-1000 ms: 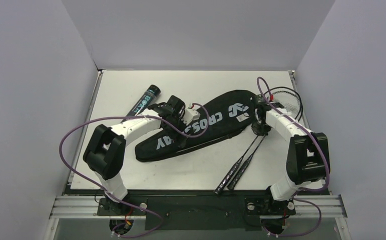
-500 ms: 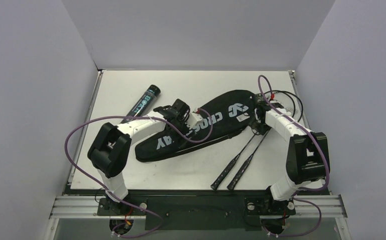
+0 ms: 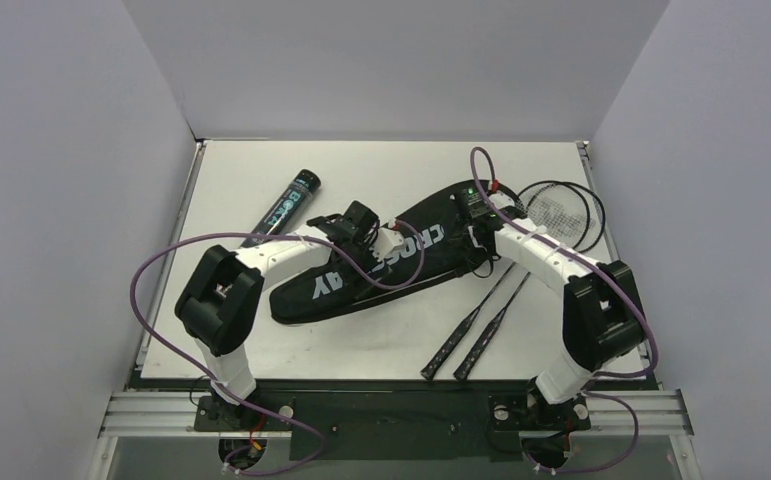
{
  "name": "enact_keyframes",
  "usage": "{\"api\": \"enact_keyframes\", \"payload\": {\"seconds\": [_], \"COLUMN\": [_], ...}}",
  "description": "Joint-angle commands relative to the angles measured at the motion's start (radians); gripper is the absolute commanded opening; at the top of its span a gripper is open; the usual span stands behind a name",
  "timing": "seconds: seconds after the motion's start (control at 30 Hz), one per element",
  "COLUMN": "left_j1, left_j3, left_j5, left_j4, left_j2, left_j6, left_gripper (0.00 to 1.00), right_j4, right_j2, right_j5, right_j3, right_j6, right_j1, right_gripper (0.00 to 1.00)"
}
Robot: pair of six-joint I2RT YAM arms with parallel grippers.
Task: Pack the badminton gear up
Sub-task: Place the racket at the center of the board, then open the racket bag at the center of the board.
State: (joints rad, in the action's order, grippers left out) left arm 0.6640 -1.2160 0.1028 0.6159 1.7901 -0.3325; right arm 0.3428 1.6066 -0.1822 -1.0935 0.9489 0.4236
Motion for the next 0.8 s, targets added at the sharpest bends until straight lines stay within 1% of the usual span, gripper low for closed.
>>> {"api": "enact_keyframes", "payload": {"seconds": [0.0,0.33,0.43,0.53,0.67,0.77], "left_j1": [0.0,-0.013,-0.025,-0.039,-0.047,-0.048], "left_j3": [0.012,-0.001,-0.011,-0.021,-0.033,-0.03], "left_j5": [-0.02,-0.014,-0.013,-0.008,-0.011,-0.01], "left_j4": [-0.041,-0.026,-0.025,-0.022,-0.019,-0.022], "left_j2": [-0.053,-0.075,-0.08,-0.082,-0.082,-0.08], "left_j6": [-0.019,-0.02,-0.021,-0.026,-0.032,-0.033], "left_gripper": [0.85,0.85,0.85,0.85,0.84,0.84], "right_j4": [-0.102,-0.137,-0.129,-0.114,-0.102,-0.1], "right_j2": [0.076,0.203,0.208,0.204,0.18,0.151], "right_j5": [0.084,0.154,0.153,0.156,0.15,0.149], "right_j3": [-0.033,-0.079,-0.075,-0.071,-0.048,-0.019], "right_j6": [0.13,0.185,0.188,0.184,0.177,0.179], "right_j1": [0.015,0.04,0.042,0.045,0.053,0.056], "right_gripper": [0.45,0.44,0.45,0.49,0.53,0.54]}}
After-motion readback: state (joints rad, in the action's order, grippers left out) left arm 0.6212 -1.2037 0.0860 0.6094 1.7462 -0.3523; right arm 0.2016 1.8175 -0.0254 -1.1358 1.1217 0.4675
